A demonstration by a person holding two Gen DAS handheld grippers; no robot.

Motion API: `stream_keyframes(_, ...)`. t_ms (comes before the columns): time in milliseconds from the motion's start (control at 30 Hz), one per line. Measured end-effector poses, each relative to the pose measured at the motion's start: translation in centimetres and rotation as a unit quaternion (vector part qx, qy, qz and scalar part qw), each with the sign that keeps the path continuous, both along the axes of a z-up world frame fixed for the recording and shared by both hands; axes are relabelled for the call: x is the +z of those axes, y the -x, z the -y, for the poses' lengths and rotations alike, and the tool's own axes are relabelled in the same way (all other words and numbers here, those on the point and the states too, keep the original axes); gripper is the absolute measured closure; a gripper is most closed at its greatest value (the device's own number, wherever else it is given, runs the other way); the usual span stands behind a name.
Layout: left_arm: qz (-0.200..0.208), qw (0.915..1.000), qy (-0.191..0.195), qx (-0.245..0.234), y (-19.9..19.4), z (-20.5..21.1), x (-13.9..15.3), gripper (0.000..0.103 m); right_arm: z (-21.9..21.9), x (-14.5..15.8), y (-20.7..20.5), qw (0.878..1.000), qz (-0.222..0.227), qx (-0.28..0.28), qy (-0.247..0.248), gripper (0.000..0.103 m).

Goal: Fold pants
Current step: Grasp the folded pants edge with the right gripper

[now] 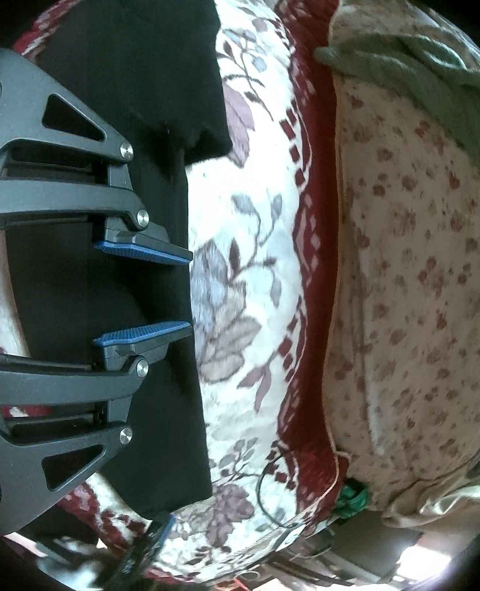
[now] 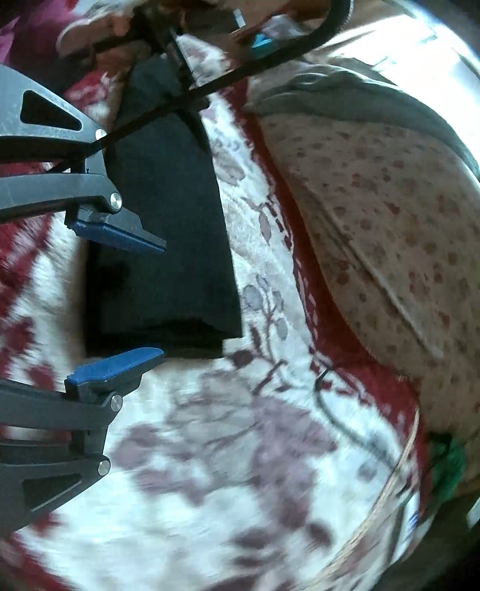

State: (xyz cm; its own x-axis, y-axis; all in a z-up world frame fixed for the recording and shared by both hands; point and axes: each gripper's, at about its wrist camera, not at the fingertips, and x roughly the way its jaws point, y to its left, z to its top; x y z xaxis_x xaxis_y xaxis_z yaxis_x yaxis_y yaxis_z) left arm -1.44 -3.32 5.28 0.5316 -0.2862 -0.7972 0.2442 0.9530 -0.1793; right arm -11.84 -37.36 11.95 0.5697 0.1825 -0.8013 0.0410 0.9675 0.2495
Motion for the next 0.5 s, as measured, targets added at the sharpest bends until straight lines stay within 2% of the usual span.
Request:
stream_keyframes(67,0.012,0.9998,-0.014,0.001,-0.1,0.0,0.2,0.073,-0.3,-0.5,-1.5,1.0,-0.015,0.019,0.017,0.054)
stream_keyframes(167,0.027,0.9993,-0.026,0.01,-0.6,-1.2,0.5,0.073,-0.5,-1.4,-3.2,0.998,-0.033,0.041,0.032,0.063)
stream_keyframes(267,0.035,0.9989,-0.03,-0.009,-1.1,-2.5,0.5,0.073,-0.7,-1.7,-3.8,0.997,-0.031,0.057,0.038,0.069)
stream_keyframes(333,0.038,0.9985,-0.033,-0.021,-1.3,-3.3,0.4,0.068,-0.7,-1.8,-4.0,0.997,-0.028,0.064,0.03,0.072)
stream_keyframes(433,0.037,0.9982,-0.02,-0.043,-1.6,-4.8,0.5,0.066,-0.9,-2.1,-4.3,0.996,-0.022,0.074,0.033,0.077)
stream_keyframes(467,0.033,0.998,-0.014,-0.052,-1.7,-5.3,0.4,0.064,-0.8,-2.2,-4.3,0.997,-0.019,0.075,0.031,0.081)
stream_keyframes(500,0.028,0.9976,-0.011,-0.062,-1.8,-5.5,0.3,0.05,-0.6,-2.2,-4.3,0.997,-0.017,0.071,0.027,0.086)
